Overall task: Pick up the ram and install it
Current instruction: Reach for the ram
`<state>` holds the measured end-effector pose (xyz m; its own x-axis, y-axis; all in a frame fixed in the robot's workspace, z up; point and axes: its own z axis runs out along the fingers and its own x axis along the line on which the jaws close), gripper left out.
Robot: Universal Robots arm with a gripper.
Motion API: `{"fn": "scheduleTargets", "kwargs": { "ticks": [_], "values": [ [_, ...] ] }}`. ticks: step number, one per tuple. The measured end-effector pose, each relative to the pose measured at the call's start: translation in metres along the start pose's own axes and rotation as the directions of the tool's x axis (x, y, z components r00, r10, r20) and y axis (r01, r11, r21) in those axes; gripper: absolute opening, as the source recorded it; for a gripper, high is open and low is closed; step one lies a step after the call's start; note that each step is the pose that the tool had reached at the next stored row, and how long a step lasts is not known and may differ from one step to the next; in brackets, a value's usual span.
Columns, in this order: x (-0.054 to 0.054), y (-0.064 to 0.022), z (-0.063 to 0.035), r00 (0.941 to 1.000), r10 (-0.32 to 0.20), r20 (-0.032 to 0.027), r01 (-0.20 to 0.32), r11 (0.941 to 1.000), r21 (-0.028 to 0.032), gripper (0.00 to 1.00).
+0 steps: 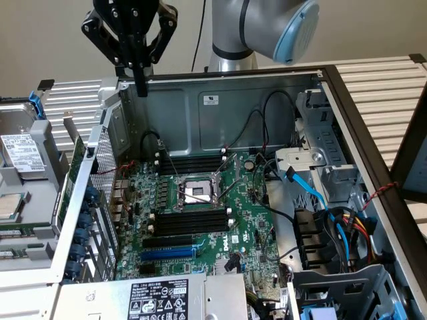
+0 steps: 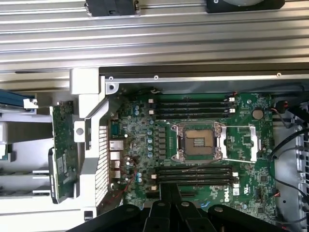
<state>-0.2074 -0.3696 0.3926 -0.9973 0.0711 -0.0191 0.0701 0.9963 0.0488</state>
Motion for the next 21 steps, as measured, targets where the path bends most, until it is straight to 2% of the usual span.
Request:
{"fn": "scheduleTargets", "kwargs": {
  "ticks": [9, 21],
  "values": [
    [0.030, -0.0010, -0.0006, 1.0000, 0.000, 0.0000, 0.000, 1.0000, 0.0000, 0.10],
    [0.081, -0.0024, -0.0017, 1.0000, 0.000, 0.0000, 0.000, 1.0000, 0.0000, 0.10]
  ]
}}
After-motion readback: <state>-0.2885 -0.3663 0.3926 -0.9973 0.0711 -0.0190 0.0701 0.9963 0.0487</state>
